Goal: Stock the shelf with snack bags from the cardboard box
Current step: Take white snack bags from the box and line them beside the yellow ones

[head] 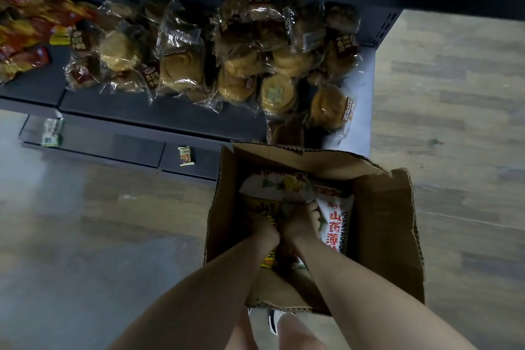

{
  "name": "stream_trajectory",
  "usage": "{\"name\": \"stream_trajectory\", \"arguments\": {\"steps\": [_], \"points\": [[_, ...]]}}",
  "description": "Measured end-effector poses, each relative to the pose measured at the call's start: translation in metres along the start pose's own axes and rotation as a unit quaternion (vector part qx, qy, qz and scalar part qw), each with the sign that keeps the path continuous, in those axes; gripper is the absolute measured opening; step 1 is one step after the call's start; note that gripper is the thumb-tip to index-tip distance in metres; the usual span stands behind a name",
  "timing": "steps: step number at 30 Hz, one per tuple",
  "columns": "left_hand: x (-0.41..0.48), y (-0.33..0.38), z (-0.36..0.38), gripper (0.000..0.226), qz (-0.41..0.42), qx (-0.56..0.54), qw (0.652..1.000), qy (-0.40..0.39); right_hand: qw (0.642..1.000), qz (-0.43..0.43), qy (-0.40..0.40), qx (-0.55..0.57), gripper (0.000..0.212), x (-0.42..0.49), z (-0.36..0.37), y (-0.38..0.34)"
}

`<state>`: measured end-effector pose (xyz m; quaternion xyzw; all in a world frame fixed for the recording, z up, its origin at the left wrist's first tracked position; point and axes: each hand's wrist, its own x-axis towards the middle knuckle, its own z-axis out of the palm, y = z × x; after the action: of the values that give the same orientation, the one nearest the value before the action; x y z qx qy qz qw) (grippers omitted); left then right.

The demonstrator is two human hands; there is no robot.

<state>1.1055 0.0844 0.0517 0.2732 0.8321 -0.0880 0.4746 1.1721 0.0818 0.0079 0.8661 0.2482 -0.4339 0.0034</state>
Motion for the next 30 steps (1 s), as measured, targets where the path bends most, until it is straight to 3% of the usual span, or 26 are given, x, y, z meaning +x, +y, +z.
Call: {"name": "stream_trajectory", "arguments": {"steps": [1, 4, 7, 8, 11, 12, 15, 17, 19, 21, 24, 26, 28, 30], "points": [[0.0, 0.0, -0.002, 0.067, 0.01, -0.018, 1.0, -0.001, 1.0, -0.009, 0.0, 0.003, 0.076, -0.001, 0.001, 0.001], [0.006, -0.007, -0.001, 0.066, 0.079, 0.088, 0.992, -0.05, 0.998, -0.058, -0.01, -0.028, 0.078, -0.001, -0.005, 0.008], [0.002, -0.002, -0.007, 0.063, 0.085, 0.05, 0.992, -0.074, 0.995, -0.068, -0.068, 0.007, 0.077, 0.001, -0.018, 0.013], [-0.001, -0.001, -0.01, 0.06, 0.077, 0.007, 0.994, -0.078, 0.994, -0.076, -0.079, 0.022, 0.073, 0.003, -0.023, 0.015], [-0.006, 0.005, -0.02, 0.056, 0.054, -0.03, 0.992, -0.109, 0.985, -0.13, -0.114, 0.017, 0.023, -0.002, -0.045, 0.014], [-0.008, 0.005, -0.023, 0.058, 0.066, -0.02, 0.99, -0.124, 0.981, -0.139, -0.133, 0.016, 0.016, -0.005, -0.054, 0.015], [-0.025, 0.007, -0.036, 0.068, 0.04, -0.009, 0.98, -0.193, 0.977, -0.101, -0.182, 0.053, 0.025, -0.016, -0.084, 0.016], [-0.03, 0.003, -0.044, 0.07, 0.052, -0.037, 0.975, -0.211, 0.975, -0.072, -0.186, 0.094, 0.021, -0.023, -0.103, 0.018], [-0.037, -0.003, -0.054, 0.075, 0.052, -0.078, 0.969, -0.227, 0.971, -0.056, -0.201, 0.12, 0.005, -0.038, -0.122, 0.017], [-0.051, -0.008, -0.067, 0.072, 0.066, -0.146, 0.954, -0.253, 0.96, -0.041, -0.232, 0.152, 0.012, -0.052, -0.139, 0.017], [-0.069, -0.013, -0.082, 0.099, 0.134, -0.216, 0.924, -0.286, 0.931, -0.053, -0.279, 0.23, 0.006, -0.076, -0.157, 0.017], [-0.08, -0.012, -0.094, 0.079, 0.183, -0.249, 0.908, -0.283, 0.907, -0.059, -0.296, 0.293, 0.027, -0.09, -0.162, 0.017], [-0.087, -0.011, -0.105, 0.055, 0.21, -0.28, 0.888, -0.299, 0.888, -0.069, -0.297, 0.345, 0.033, -0.106, -0.164, 0.012], [-0.097, -0.01, -0.116, 0.057, 0.225, -0.287, 0.88, -0.305, 0.866, -0.081, -0.297, 0.394, 0.032, -0.122, -0.164, 0.004]]}}
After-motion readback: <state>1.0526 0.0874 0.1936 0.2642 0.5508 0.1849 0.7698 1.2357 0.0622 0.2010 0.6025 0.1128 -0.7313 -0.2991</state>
